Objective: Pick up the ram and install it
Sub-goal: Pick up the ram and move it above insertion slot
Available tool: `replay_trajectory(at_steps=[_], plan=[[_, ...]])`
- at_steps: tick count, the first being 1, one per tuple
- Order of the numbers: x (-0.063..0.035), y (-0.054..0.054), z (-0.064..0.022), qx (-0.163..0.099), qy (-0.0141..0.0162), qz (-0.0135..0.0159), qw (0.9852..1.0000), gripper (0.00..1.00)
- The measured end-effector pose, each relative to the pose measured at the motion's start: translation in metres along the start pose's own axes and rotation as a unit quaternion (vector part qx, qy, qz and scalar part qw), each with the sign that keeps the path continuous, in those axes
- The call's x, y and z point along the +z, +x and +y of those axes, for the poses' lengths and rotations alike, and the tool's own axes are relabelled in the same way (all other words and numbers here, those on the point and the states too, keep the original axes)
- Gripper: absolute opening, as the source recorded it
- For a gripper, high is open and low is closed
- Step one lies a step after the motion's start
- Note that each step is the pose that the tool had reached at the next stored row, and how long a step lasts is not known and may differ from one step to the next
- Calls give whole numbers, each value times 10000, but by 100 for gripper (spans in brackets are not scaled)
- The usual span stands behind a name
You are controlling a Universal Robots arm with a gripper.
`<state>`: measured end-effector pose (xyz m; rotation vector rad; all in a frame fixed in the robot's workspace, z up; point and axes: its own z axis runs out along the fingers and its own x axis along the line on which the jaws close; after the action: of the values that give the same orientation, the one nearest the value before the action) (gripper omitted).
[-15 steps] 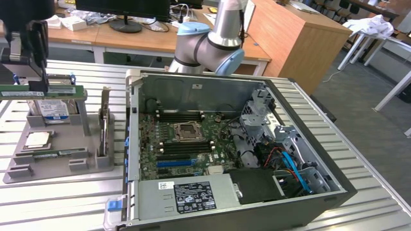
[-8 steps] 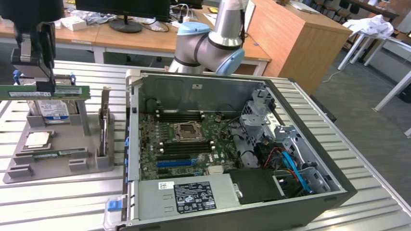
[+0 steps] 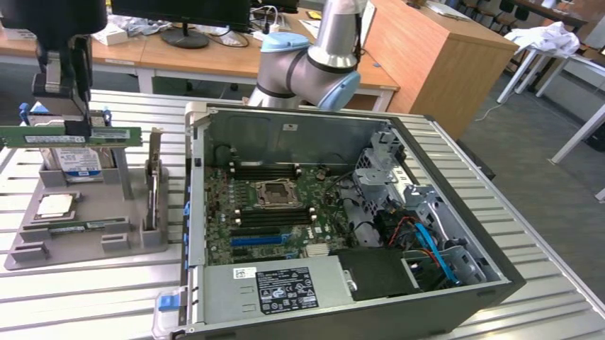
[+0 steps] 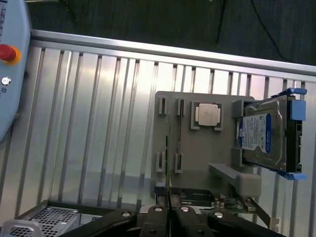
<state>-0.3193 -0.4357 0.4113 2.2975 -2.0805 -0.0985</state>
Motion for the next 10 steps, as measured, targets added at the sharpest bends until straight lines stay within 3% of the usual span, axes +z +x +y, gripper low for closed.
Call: replay_trajectory(at_steps=[10], plan=[[-4, 12, -123, 1, -20, -4, 10000, 12]])
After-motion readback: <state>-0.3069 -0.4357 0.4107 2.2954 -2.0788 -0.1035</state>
